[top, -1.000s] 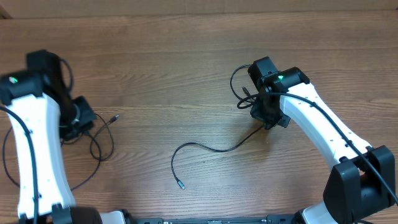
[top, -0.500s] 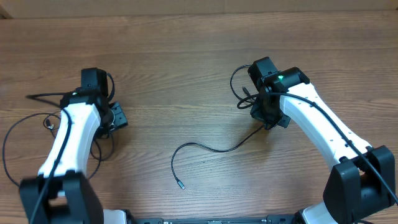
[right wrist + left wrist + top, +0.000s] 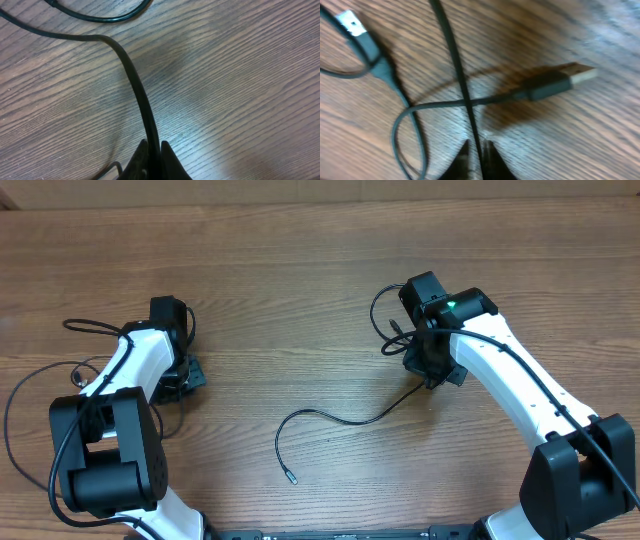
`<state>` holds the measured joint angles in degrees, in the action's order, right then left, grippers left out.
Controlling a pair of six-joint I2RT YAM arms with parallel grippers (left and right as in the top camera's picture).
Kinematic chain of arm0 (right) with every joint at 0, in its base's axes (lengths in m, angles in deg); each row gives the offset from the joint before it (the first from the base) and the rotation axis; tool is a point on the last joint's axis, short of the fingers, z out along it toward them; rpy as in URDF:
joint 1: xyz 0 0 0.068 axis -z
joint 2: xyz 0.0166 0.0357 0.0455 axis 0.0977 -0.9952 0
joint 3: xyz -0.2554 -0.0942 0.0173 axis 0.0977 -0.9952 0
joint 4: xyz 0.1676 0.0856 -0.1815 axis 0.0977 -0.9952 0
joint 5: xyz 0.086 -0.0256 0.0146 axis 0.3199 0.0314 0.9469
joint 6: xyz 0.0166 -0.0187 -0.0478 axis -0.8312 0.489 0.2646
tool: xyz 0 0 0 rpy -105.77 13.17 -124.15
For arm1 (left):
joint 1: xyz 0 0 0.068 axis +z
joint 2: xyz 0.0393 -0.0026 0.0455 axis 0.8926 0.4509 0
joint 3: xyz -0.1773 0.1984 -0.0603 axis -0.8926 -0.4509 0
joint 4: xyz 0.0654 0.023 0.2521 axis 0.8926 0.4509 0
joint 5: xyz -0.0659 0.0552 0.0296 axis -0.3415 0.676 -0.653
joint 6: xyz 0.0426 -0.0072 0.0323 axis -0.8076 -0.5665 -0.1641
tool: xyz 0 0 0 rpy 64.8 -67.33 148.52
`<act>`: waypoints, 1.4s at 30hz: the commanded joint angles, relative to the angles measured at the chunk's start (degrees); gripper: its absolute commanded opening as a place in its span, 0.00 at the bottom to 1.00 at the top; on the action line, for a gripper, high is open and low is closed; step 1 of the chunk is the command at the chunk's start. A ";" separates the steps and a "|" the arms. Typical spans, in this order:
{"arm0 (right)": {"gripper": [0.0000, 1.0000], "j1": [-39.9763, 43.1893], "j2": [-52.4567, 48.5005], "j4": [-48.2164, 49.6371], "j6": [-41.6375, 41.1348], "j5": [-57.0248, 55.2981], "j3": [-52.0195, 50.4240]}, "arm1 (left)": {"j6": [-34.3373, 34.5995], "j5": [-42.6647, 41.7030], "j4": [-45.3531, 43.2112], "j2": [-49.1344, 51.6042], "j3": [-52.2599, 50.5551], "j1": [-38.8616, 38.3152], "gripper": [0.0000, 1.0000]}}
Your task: Untangle cables
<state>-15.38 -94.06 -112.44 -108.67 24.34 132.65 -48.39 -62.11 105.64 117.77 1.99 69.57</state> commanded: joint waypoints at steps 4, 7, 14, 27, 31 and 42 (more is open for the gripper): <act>0.05 0.11 -0.04 -0.22 0.28 0.00 0.48 | 0.00 8.98 4.42 0.15 6.21 0.26 0.04; 0.05 0.11 -0.04 -0.35 0.28 0.00 0.48 | 1.68 14.05 9.66 0.15 11.76 1.40 0.04; 0.05 0.11 -0.04 -0.48 0.26 0.00 0.48 | 9.33 24.20 28.09 0.11 31.61 10.08 0.04; 0.05 0.11 -0.04 -0.28 0.26 0.00 0.48 | 9.60 22.08 31.80 -0.11 42.14 16.59 0.04; 0.05 0.11 -0.04 -0.28 0.26 0.00 0.48 | 9.62 20.55 31.69 -0.11 42.14 16.59 0.39; 0.05 0.11 -0.04 -0.17 0.24 0.02 0.48 | 8.39 5.53 30.34 -0.09 42.14 16.39 0.63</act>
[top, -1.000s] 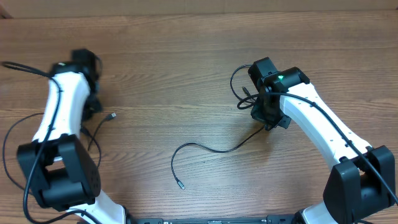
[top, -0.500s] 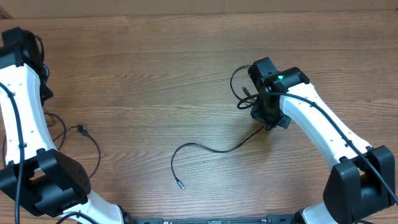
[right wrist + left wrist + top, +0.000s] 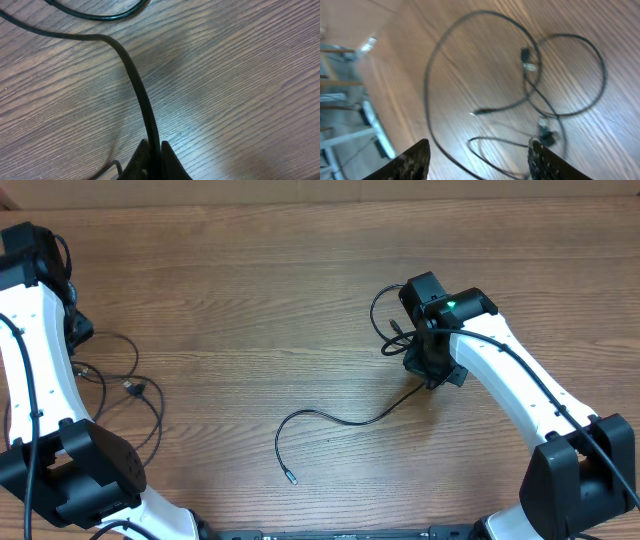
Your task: Untangle cables
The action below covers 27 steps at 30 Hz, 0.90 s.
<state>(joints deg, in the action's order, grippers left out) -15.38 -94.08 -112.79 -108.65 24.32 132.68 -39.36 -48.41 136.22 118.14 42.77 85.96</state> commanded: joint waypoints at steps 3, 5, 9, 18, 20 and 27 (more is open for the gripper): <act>0.05 0.11 -0.02 0.31 0.22 0.07 0.46 | -3.10 -15.82 -0.66 -0.46 1.36 -0.35 0.63; 0.05 0.11 -0.02 0.31 0.22 0.09 0.46 | -5.07 -20.48 -1.07 -0.46 1.36 -1.03 0.64; 0.05 0.11 -0.02 0.96 0.24 2.32 0.46 | -11.02 -29.31 -2.25 -0.46 1.33 -4.57 0.64; 0.04 0.09 -0.02 8.70 11.37 20.35 0.46 | -22.88 -36.61 -5.84 -0.17 0.90 -21.38 0.74; 0.04 0.09 -0.02 10.99 15.85 26.88 0.46 | -24.17 -36.61 -6.78 -0.17 0.35 -24.96 0.78; 0.11 0.09 -0.02 14.05 24.22 39.10 0.46 | -26.75 -36.59 -8.07 0.74 0.15 -34.75 0.80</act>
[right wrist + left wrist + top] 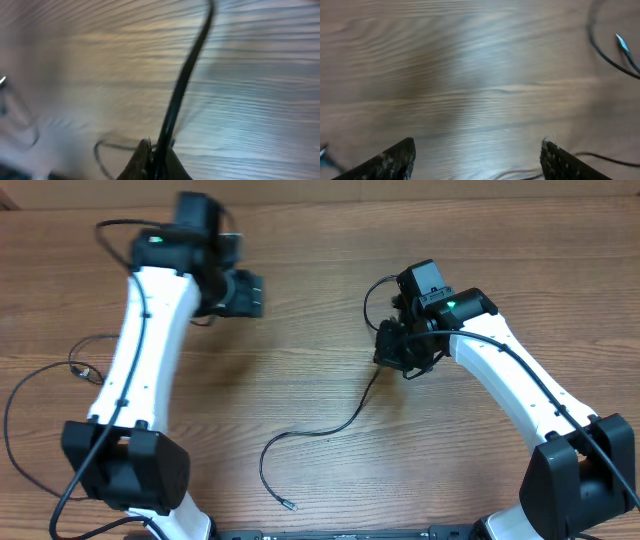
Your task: Untangle cables
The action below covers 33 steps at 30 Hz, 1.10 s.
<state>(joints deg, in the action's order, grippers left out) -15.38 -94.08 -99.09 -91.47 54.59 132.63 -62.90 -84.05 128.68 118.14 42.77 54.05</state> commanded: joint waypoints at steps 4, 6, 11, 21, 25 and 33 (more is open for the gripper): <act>0.48 0.11 -0.02 -0.31 8.46 5.46 0.50 | -3.17 -0.96 -0.92 1.73 0.15 -7.13 0.82; 0.52 0.22 -0.02 -1.09 6.49 0.55 0.50 | -3.19 -0.98 -0.90 2.40 0.15 -8.55 0.83; 0.56 2.40 0.00 -4.15 -0.85 -9.18 0.50 | -3.23 -1.79 -0.37 4.13 0.15 -11.17 0.85; 0.76 18.01 0.00 -13.29 -8.07 -15.43 0.50 | -11.04 -18.36 -1.33 12.04 0.15 -17.07 0.89; 0.80 20.57 0.00 -14.51 -5.35 -15.43 0.50 | -12.66 -22.29 -2.54 15.37 0.15 -19.93 0.91; 0.80 20.63 0.00 -14.36 -4.98 -15.45 0.50 | -14.53 -21.07 -5.40 18.56 0.15 -25.92 0.85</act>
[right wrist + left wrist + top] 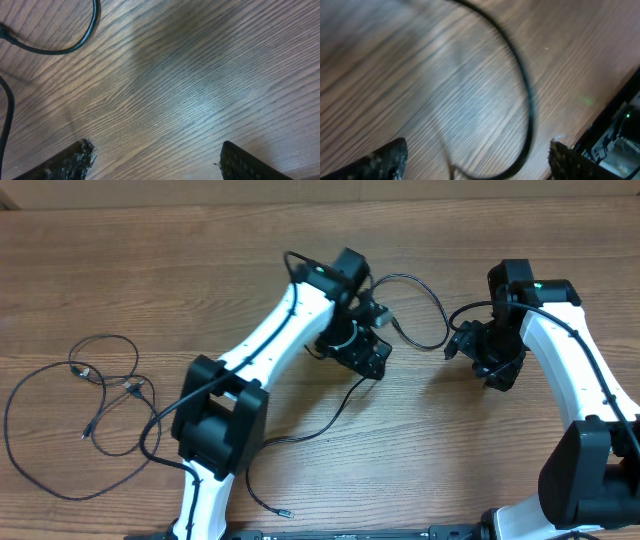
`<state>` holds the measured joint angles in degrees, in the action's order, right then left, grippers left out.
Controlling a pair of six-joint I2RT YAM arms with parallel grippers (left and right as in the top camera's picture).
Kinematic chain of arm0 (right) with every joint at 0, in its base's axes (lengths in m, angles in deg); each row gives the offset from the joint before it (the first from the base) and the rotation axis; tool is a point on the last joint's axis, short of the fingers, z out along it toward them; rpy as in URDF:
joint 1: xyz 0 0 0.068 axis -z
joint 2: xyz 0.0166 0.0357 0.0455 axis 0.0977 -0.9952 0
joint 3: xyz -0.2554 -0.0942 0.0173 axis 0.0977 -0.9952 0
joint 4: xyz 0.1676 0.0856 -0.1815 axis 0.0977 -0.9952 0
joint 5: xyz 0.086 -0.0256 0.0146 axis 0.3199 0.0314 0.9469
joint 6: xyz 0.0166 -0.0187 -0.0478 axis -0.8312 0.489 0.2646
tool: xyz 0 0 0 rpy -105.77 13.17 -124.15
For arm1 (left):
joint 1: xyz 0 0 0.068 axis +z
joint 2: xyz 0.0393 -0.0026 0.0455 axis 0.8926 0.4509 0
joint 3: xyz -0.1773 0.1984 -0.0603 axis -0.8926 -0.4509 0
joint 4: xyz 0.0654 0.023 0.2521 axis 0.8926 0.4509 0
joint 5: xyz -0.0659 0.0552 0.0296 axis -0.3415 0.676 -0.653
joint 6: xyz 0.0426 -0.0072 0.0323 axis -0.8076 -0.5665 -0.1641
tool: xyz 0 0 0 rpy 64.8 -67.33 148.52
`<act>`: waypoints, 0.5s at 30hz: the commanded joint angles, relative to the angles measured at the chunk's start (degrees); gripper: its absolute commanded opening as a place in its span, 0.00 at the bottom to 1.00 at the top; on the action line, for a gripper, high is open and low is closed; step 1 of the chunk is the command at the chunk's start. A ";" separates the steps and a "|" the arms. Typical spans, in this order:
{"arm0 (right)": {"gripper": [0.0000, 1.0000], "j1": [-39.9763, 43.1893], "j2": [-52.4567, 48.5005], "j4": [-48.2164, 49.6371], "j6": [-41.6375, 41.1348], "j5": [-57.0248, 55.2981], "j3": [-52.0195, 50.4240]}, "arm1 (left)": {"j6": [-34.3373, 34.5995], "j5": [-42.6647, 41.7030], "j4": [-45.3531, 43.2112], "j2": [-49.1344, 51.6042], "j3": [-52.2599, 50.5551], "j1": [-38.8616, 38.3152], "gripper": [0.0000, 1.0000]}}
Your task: Untangle cables
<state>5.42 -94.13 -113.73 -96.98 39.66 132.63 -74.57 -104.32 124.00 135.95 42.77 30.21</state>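
A long black cable (330, 415) trails from beside my left gripper (358, 352) down to a small plug near the front edge (285, 514). More black cable arcs behind and between the two grippers (432, 305). The left wrist view shows the left gripper (480, 161) open, with a blurred curve of cable (529, 107) on the wood between its fingers. My right gripper (478, 352) is open over bare wood (160, 161), and a cable bend (87, 37) lies ahead of it to the left.
A loose bundle of thin black cables with small plugs (110, 385) lies at the table's left side, one wide loop (10, 430) reaching toward the left edge. The wooden table (300, 220) extends behind both arms.
My right gripper has opened, let go of the long cable and now sits further right. My left gripper, still open, has gone from the back left to the centre, by the cable.
Both grippers were shut on cables, the left among the bundle at the left, the right on the long cable. Then the left was open at the far left, the bundle left lying there. Later the right held its cable further left. Now both are open.
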 commanded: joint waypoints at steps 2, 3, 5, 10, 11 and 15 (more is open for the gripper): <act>0.80 -0.17 0.02 0.24 0.52 -0.52 0.50 | -2.82 3.10 -1.53 0.74 0.15 -3.37 0.72; 0.80 -0.17 0.02 0.20 0.52 -0.55 0.50 | -2.78 5.51 -1.79 0.74 0.15 -3.89 0.62; 0.80 -0.15 0.04 0.04 0.55 -0.55 0.50 | -0.59 13.84 -1.73 0.74 0.15 -4.94 0.34; 0.80 -0.17 0.02 0.04 0.55 -0.55 0.50 | 5.29 25.20 -0.37 0.46 0.35 -5.18 0.04; 0.80 -0.17 0.02 0.07 0.55 -0.55 0.50 | 6.21 27.28 0.20 0.28 0.59 -5.11 0.04; 0.80 -0.17 0.02 0.04 0.55 -0.55 0.44 | 9.97 37.94 3.61 -1.36 4.00 -4.50 0.04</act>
<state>5.40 -94.13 -113.82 -96.82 39.66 132.63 -69.78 -80.08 125.90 136.15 42.99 24.94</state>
